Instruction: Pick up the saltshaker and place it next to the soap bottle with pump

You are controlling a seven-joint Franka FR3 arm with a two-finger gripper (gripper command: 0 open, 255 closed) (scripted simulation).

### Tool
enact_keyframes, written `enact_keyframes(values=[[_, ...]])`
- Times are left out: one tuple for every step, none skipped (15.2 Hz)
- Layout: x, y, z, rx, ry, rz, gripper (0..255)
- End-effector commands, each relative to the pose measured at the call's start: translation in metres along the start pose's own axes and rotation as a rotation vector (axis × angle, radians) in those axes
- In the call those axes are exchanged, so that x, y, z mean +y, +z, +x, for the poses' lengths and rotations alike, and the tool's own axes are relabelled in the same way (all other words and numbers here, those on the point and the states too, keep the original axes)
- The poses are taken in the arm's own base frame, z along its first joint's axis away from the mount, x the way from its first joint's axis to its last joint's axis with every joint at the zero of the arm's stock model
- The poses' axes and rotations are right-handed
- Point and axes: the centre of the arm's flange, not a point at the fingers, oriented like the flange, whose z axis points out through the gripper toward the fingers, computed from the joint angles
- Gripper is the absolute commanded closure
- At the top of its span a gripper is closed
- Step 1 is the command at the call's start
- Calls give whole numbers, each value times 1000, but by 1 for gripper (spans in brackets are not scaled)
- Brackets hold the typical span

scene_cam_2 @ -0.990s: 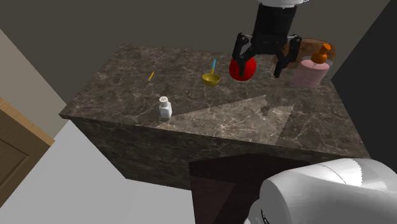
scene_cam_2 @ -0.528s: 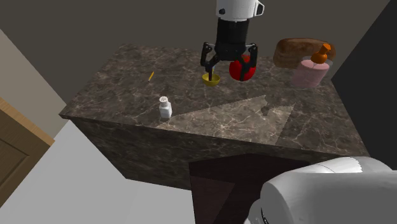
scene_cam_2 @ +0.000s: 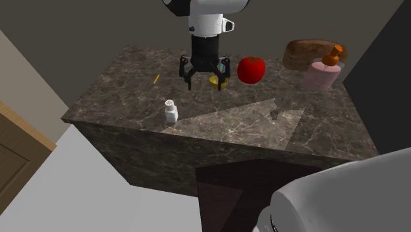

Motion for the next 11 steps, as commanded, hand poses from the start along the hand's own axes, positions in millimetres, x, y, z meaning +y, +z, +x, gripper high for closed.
enact_keyframes(values=[[-23, 11, 15, -10, -1, 0, 0], [-34, 16, 21, -15, -2, -1, 0], [-45, 22, 27, -20, -2, -2, 0], [-56, 27, 33, -25, -3, -3, 0], [-67, 32, 38, -30, -4, -3, 0], [-78, 38, 44, -35, -5, -4, 0], [-89, 43, 50, -40, -6, -5, 0], [-100, 49, 56, -45, -6, -6, 0], [-111, 54, 62, -50, -7, -6, 0], [-122, 60, 67, -56, -8, -7, 0], [-129, 64, 71, -59, -8, -8, 0]])
